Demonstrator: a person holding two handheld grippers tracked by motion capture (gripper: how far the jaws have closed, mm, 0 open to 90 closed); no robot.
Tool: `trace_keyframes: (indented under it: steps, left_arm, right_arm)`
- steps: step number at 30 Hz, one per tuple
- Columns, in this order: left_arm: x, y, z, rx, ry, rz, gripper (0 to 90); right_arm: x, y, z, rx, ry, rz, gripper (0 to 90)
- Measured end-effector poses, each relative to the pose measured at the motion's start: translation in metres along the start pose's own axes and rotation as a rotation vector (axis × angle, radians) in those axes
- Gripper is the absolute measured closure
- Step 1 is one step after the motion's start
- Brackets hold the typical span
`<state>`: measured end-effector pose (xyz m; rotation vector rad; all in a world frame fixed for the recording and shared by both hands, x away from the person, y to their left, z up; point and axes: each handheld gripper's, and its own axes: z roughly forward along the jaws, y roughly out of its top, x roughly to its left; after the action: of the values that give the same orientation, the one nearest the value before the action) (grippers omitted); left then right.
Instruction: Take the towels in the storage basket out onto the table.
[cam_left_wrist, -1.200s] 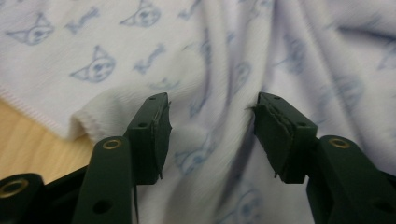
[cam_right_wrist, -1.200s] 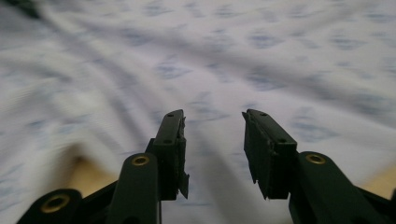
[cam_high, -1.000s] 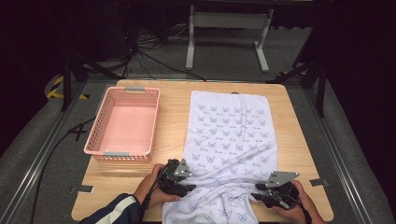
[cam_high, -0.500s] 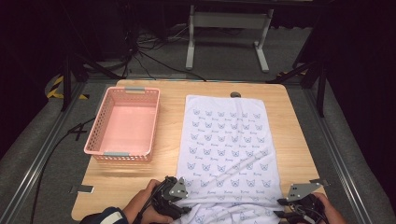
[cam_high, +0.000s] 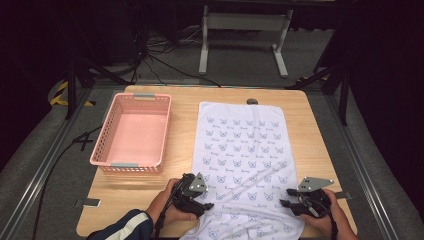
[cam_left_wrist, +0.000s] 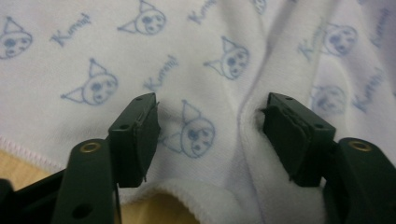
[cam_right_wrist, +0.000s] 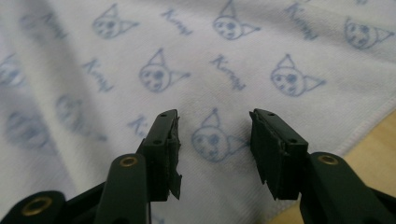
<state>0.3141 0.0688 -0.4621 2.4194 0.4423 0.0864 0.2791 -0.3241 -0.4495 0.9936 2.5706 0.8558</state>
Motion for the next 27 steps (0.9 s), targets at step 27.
trace_keyframes:
  steps: [27]
  left_arm:
    - [0.086, 0.061, 0.024, -0.107, 0.203, -0.171, 26.8]
  right_arm:
    - [-0.104, 0.075, 0.042, -0.116, -0.187, 0.08, 49.4]
